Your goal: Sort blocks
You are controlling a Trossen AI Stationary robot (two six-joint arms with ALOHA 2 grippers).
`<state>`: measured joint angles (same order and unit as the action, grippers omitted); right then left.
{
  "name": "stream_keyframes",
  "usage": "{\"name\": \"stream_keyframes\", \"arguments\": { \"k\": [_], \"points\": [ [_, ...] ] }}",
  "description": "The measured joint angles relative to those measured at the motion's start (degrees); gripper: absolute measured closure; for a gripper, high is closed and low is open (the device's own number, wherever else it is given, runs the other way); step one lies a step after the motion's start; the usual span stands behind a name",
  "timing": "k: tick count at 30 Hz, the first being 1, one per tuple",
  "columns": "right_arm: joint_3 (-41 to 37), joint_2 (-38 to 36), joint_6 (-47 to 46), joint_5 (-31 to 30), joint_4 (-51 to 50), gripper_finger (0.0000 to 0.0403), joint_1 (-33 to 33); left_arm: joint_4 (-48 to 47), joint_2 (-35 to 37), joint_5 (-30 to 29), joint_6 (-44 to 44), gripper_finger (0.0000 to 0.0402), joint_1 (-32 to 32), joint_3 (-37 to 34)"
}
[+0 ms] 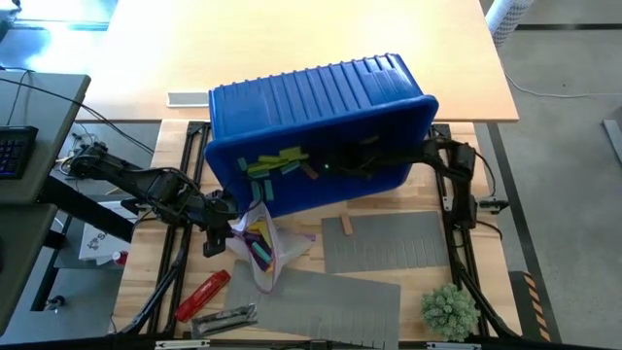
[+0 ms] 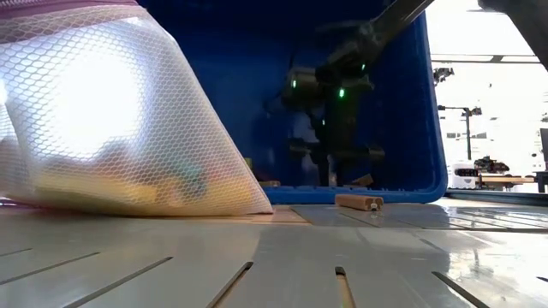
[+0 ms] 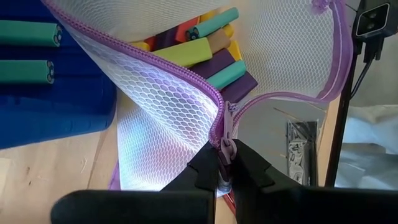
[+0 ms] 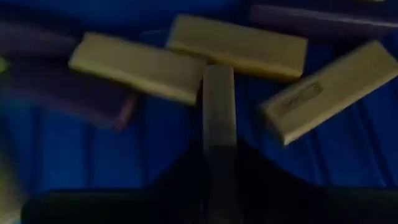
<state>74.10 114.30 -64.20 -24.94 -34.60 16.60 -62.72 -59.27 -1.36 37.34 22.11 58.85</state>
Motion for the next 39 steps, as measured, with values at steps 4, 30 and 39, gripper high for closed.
{"name": "stream_keyframes", "arguments": {
  "k": [4, 30, 39],
  "points": [
    [0.41, -4.57, 3.56, 1.32, 0.03, 0.0364, -2.06, -0.01, 0.00, -0.24, -0.57, 0.0402, 0.00, 0.00],
    [9.10, -13.31, 31.24, 4.31, 23.67, 0.0364, -35.30, -0.22, 0.02, -4.12, -2.22, 0.0402, 0.00, 0.00],
    [9.12, -9.90, 31.73, 9.85, 32.89, 0.0364, -36.19, -0.28, 0.02, -4.05, -2.49, 0.0402, 0.00, 0.00]
  ]
}}
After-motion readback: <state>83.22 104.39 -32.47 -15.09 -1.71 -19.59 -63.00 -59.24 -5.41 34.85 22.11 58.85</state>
